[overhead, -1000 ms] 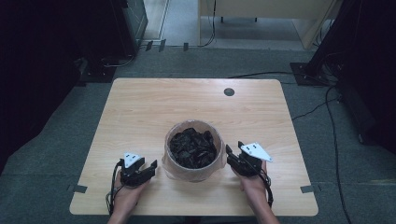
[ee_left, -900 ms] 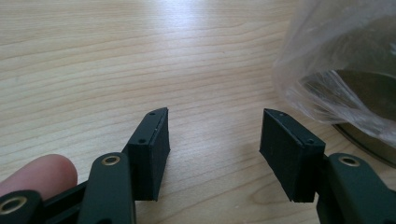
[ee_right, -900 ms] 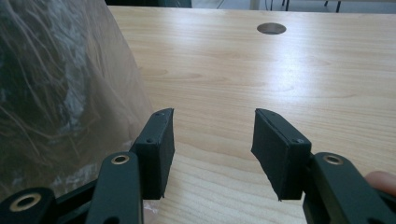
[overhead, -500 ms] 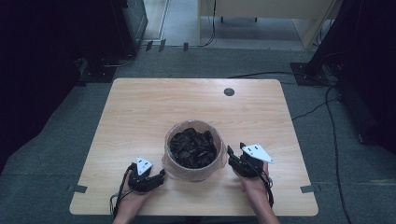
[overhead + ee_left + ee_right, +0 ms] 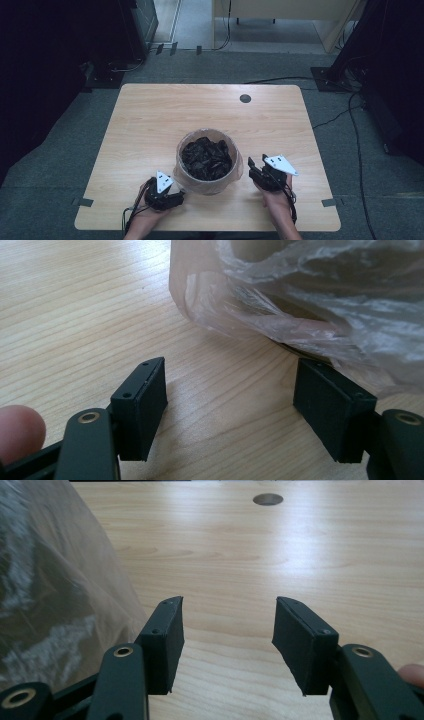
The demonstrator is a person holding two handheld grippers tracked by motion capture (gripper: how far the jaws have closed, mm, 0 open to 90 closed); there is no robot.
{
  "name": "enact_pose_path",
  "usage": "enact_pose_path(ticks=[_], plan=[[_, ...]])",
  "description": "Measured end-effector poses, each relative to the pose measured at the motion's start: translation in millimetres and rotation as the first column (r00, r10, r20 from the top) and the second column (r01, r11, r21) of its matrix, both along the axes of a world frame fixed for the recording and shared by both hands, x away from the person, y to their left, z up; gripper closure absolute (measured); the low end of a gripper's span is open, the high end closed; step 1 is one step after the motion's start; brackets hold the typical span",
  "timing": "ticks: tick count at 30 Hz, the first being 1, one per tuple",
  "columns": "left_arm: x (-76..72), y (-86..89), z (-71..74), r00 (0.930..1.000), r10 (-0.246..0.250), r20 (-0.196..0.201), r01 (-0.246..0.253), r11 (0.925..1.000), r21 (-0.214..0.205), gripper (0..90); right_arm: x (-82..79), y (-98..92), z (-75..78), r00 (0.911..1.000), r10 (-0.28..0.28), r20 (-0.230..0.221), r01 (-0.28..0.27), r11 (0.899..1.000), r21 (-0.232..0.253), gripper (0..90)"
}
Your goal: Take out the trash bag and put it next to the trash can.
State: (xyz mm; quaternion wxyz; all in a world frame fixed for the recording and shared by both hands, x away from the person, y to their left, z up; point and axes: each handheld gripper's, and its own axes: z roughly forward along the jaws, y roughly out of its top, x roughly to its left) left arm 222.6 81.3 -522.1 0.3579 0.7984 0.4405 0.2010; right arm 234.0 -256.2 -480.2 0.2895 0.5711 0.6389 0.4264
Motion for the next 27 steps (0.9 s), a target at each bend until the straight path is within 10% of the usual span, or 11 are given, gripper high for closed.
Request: enact_pose_path(ticks=[10, 16, 27], plan=[[1.3, 1.3, 7.2, 0.9975, 0.048, 0.053, -0.045, 0.9969, -0.065, 33.1, -7.7, -2.8, -14.4, 0.9967, 0.016, -0.079, -0.016, 1.0, -0.004, 43.9], [0.5, 5.4, 15.0, 0.9917, 0.071, 0.107, -0.053, 0.9853, -0.162, 42.2, -16.1, -3.2, -21.7, 0.9925, 0.036, -0.117, -0.035, 0.999, 0.01, 42.4], [7.0, 5.1, 18.8, 0.9948, 0.077, 0.066, -0.055, 0.9558, -0.289, 58.1, -22.9, 22.9, -36.8, 0.9733, 0.126, -0.192, -0.129, 0.992, -0.006, 35.9]])
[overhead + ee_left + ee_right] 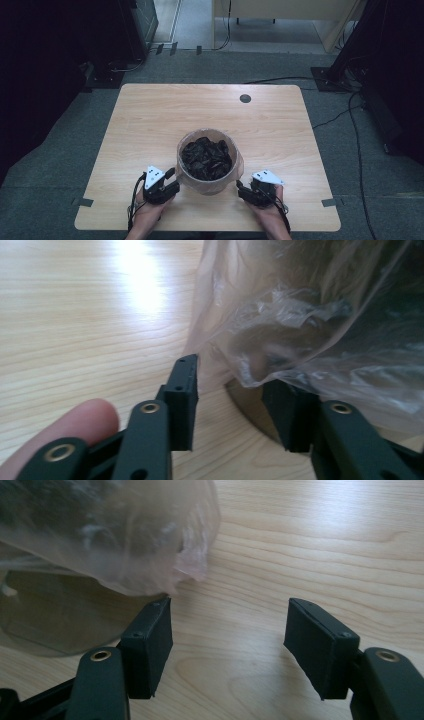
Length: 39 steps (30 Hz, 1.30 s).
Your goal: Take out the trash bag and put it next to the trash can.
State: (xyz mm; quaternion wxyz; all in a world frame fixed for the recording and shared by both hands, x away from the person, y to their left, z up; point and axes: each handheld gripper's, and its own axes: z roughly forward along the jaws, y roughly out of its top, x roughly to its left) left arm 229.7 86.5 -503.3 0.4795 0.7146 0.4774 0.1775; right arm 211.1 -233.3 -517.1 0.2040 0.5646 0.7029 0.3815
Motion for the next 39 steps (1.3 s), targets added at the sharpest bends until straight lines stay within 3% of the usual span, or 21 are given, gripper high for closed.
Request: enact_pose_path(ticks=[3, 6, 9, 11, 13, 14, 15, 18, 21, 24, 30, 32, 33, 36, 39], plan=[[0.8, -1.6, 0.4, 1.0, 0.001, -0.009, -0.001, 0.9999, -0.015, 64.9, 3.0, 7.1, 0.4, 0.9999, 0.012, 0.002, -0.012, 1.0, 0.0, 35.4], [1.0, -1.5, 1.3, 1.0, 0.006, -0.007, -0.006, 0.9992, -0.039, 65.6, 5.7, 13.7, 0.9, 0.9997, 0.018, 0.018, -0.018, 1.0, -0.002, 36.3], [1.1, -1.4, 2.4, 1.0, -0.002, -0.002, 0.002, 0.9985, -0.055, 69.9, 9.2, 18.3, 0.8, 0.9995, -0.015, 0.029, 0.015, 1.0, -0.006, 43.1], [0.3, -2.5, 3.4, 1.0, -0.006, 0.006, 0.006, 0.9985, -0.054, 76.3, 12.3, 19.5, 0.8, 0.9989, -0.031, 0.036, 0.031, 0.999, 0.019, 52.4], [-0.8, -3.3, 4.8, 0.9999, -0.009, 0.013, 0.01, 0.998, -0.063, 78.3, 12.7, 20.3, 0.9, 0.9989, -0.029, 0.038, 0.028, 0.999, 0.025, 56.0], [-1.0, -3.6, 5.6, 0.9998, -0.008, 0.018, 0.009, 0.9975, -0.07, 81.8, 13.7, 21.2, 1.3, 0.9985, -0.012, 0.053, 0.01, 0.999, 0.036, 68.5], [-1.2, -3.6, 6.8, 0.9998, -0.009, 0.019, 0.011, 0.997, -0.077, 81.8, 13.7, 21.2, 1.3, 0.9985, -0.012, 0.053, 0.01, 0.999, 0.036, 68.5], [-2.0, -2.7, 12.9, 0.9994, -0.013, 0.032, 0.015, 0.996, -0.088, 88.0, 15.2, 20.4, 3.9, 0.9969, 0.012, 0.078, -0.018, 0.997, 0.078, 86.8], [-3.8, 0.4, 22.4, 0.9987, -0.015, 0.049, 0.021, 0.9927, -0.119, 90.0, 17.3, 19.5, 10.5, 0.9943, -0.013, 0.105, 0.001, 0.993, 0.115, 90.0], [-6.3, 5.0, 32.2, 0.9987, -0.006, 0.051, 0.014, 0.9859, -0.167, 90.0, 18.0, 18.0, 21.4, 0.9868, -0.048, 0.154, 0.03, 0.993, 0.116, 90.0], [-11.2, 10.7, 49.7, 0.9978, 0.018, 0.064, -0.007, 0.984, -0.178, 90.0, 17.7, 12.3, 49.5, 0.9649, -0.085, 0.248, 0.056, 0.991, 0.122, 90.0], [-13.1, 13.2, 57.2, 0.9968, 0.023, 0.076, -0.008, 0.9827, -0.185, 90.0, 15.0, 12.8, 64.2, 0.9505, -0.085, 0.299, 0.055, 0.993, 0.106, 90.0], [-14.1, 14.7, 61.4, 0.9963, 0.024, 0.082, -0.008, 0.9817, -0.19, 90.0, 15.0, 12.8, 64.2, 0.9505, -0.085, 0.299, 0.055, 0.993, 0.106, 90.0], [-17.2, 18.6, 74.1, 0.9934, 0.03, 0.11, -0.007, 0.979, -0.204, 90.0, 11.9, 11.7, 77.7, 0.936, -0.081, 0.342, 0.053, 0.994, 0.091, 90.0], [-18.9, 22.8, 80.3, 0.9909, 0.054, 0.123, -0.031, 0.9828, -0.182, 90.0, 10.5, 9.2, 87.9, 0.9261, -0.079, 0.369, 0.051, 0.995, 0.085, 90.0]])
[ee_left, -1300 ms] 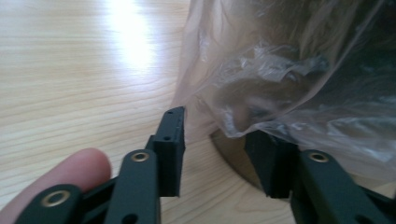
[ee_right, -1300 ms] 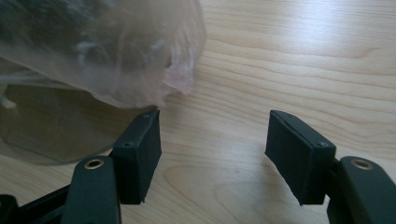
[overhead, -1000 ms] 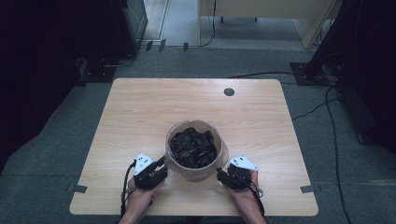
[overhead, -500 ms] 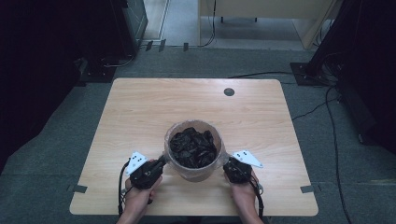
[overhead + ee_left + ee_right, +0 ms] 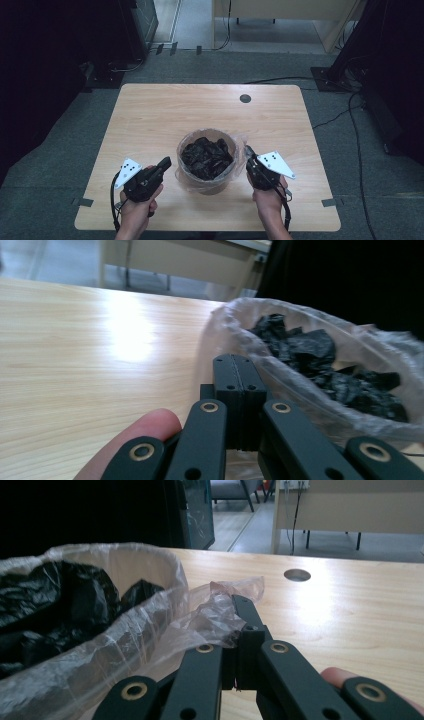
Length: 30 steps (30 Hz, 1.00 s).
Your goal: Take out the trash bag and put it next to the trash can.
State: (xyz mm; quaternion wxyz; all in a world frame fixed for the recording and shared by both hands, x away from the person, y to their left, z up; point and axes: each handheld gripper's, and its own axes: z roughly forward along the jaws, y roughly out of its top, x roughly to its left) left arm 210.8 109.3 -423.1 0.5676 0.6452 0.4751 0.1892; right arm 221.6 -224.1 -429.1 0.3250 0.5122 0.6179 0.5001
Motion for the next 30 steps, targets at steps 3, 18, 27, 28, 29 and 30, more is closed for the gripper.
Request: enact_pose_path(ticks=[3, 18, 27, 28, 29, 30], plan=[[-1.3, 1.0, -11.7, 0.9986, 0.036, -0.038, -0.034, 0.9979, 0.055, 84.3, -0.5, -1.7, 4.0, 1.0, 0.006, -0.001, -0.006, 1.0, 0.001, 90.0], [-3.4, -33.1, -85.7, 0.9696, 0.042, -0.241, 0.051, 0.9285, 0.368, 43.7, -2.4, -1.7, -6.9, 0.9993, 0.007, -0.037, -0.007, 1.0, 0.007, 90.0], [-4.6, -49.8, -78.5, 0.9903, 0.051, -0.129, 0.006, 0.9122, 0.41, 35.2, -2.4, -0.2, -8.6, 0.999, 0.013, -0.042, -0.013, 1.0, 0.004, 90.0], [-6.4, -49.4, -75.6, 0.9931, 0.056, -0.103, -0.008, 0.9113, 0.412, 35.9, -2.2, -0.3, -8.7, 0.999, 0.013, -0.042, -0.012, 1.0, 0.003, 89.9], [-7.8, -49.0, -72.9, 0.9949, 0.061, -0.081, -0.022, 0.9116, 0.41, 36.9, -2.0, -0.4, -8.8, 0.9991, 0.012, -0.041, -0.012, 1.0, 0.001, 89.9], [-9.4, -48.7, -69.3, 0.9964, 0.064, -0.056, -0.035, 0.9134, 0.406, 37.9, -1.8, -0.4, -8.9, 0.9991, 0.011, -0.042, -0.011, 1.0, 0.001, 89.9]])
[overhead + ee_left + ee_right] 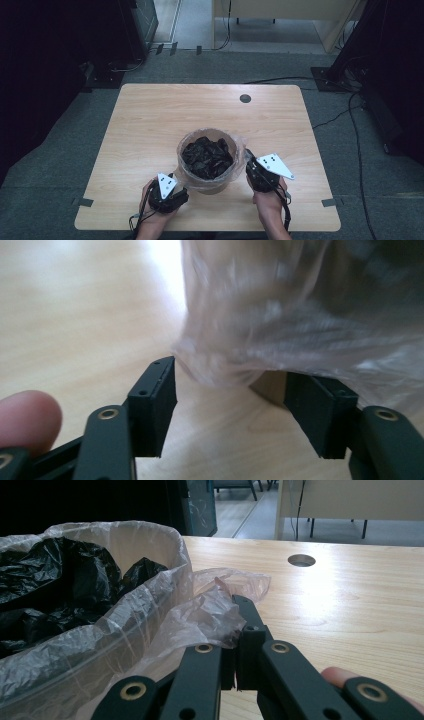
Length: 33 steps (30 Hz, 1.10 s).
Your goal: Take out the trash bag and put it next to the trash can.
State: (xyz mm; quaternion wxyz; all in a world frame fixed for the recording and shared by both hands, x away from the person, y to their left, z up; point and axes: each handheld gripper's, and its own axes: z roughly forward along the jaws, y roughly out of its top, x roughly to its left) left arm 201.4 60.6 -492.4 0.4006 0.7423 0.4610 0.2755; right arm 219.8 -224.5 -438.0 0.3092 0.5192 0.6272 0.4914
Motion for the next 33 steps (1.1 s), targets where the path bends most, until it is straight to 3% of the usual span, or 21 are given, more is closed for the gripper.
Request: enact_pose_path(ticks=[2, 4, 11, 14, 19, 25, 33], plan=[[-3.1, -0.7, 6.2, 0.9988, -0.006, 0.049, 0.005, 1.0, 0.008, 42.0, 0.5, 0.4, 0.3, 1.0, 0.002, 0.001, -0.002, 1.0, -0.001, 90.0], [-5.2, -2.2, 10.2, 0.9959, -0.038, 0.082, 0.037, 0.9992, 0.015, 53.0, 0.7, 1.6, 1.6, 1.0, 0.008, -0.001, -0.008, 1.0, 0.003, 90.0], [-7.3, -2.1, 20.8, 0.9867, -0.095, 0.132, 0.098, 0.9951, -0.017, 80.3, 2.5, 6.0, 11.6, 0.9997, 0.019, 0.012, -0.019, 1.0, 0.004, 90.0], [-7.7, 2.1, 32.3, 0.9851, -0.096, 0.142, 0.106, 0.9926, -0.059, 89.1, 2.9, 7.7, 17.0, 0.9994, 0.024, 0.026, -0.023, 1.0, -0.005, 90.0], [-10.9, 7.8, 56.9, 0.9781, -0.109, 0.177, 0.128, 0.9866, -0.101, 90.0, -0.3, 9.3, 28.1, 0.9979, 0.028, 0.059, -0.028, 1.0, 0.012, 90.0], [-14.1, 13.6, 84.9, 0.9676, -0.103, 0.231, 0.135, 0.9827, -0.127, 90.0, -2.8, 14.9, 39.7, 0.9941, 0.041, 0.101, -0.04, 0.999, -0.013, 90.0], [-3.0, 13.1, 123.8, 0.9475, -0.12, 0.296, 0.156, 0.9828, -0.099, 90.0, 1.8, 23.0, 61.0, 0.985, 0.075, 0.155, -0.074, 0.997, -0.014, 90.0]])
